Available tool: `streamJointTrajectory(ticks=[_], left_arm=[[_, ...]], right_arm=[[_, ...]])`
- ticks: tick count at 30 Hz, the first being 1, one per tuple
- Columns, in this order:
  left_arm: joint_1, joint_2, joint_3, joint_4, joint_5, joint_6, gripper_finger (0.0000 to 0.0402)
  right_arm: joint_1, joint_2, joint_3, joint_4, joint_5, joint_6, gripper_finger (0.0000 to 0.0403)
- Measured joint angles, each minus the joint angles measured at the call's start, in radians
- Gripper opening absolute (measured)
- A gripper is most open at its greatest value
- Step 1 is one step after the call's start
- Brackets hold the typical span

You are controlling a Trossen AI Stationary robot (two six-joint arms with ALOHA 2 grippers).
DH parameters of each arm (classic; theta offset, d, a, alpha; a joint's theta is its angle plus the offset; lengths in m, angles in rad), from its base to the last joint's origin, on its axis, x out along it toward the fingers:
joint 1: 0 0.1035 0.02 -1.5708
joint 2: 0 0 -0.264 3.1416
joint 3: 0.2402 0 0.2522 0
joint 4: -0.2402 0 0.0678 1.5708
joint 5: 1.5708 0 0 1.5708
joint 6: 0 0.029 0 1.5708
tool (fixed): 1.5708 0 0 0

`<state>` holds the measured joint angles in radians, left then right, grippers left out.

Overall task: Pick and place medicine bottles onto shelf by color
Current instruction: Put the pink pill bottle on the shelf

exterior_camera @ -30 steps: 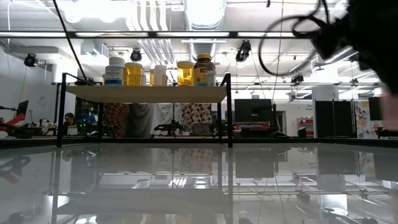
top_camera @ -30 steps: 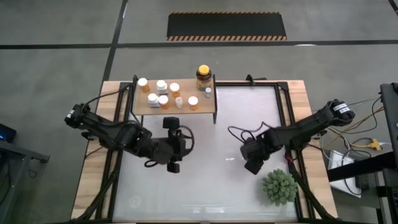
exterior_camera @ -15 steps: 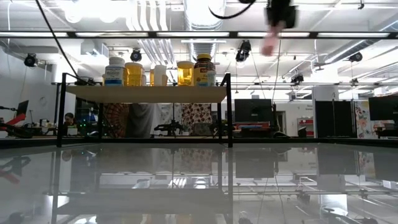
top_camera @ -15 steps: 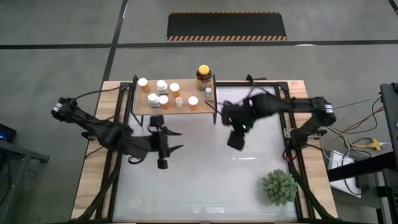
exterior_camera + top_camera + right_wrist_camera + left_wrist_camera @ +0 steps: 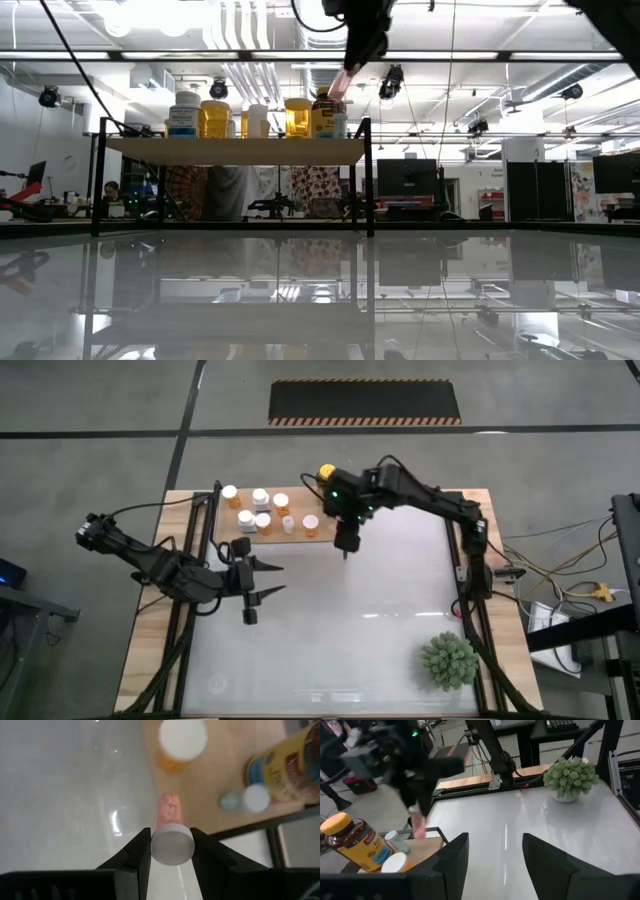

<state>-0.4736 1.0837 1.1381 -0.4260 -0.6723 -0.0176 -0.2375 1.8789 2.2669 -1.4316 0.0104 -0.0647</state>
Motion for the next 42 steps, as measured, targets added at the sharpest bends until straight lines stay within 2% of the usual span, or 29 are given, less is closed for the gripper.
streamJointTrajectory(ticks=[4, 13, 42], left_arm=[[0.0, 0.0, 0.0, -0.001, 0.0, 0.024, 0.0169], [0.0, -0.005, 0.0, -0.001, 0.001, 0.058, 0.0169], [-0.001, -0.007, 0.008, 0.071, 0.003, 0.114, 0.0169]], right_arm=[[-0.04, 0.07, 0.057, -0.006, -0.011, -0.047, 0.011], [-0.059, 0.149, 0.052, -0.038, -0.018, -0.064, 0.0109], [-0.058, 0.152, 0.05, -0.021, -0.009, -0.066, 0.0125]])
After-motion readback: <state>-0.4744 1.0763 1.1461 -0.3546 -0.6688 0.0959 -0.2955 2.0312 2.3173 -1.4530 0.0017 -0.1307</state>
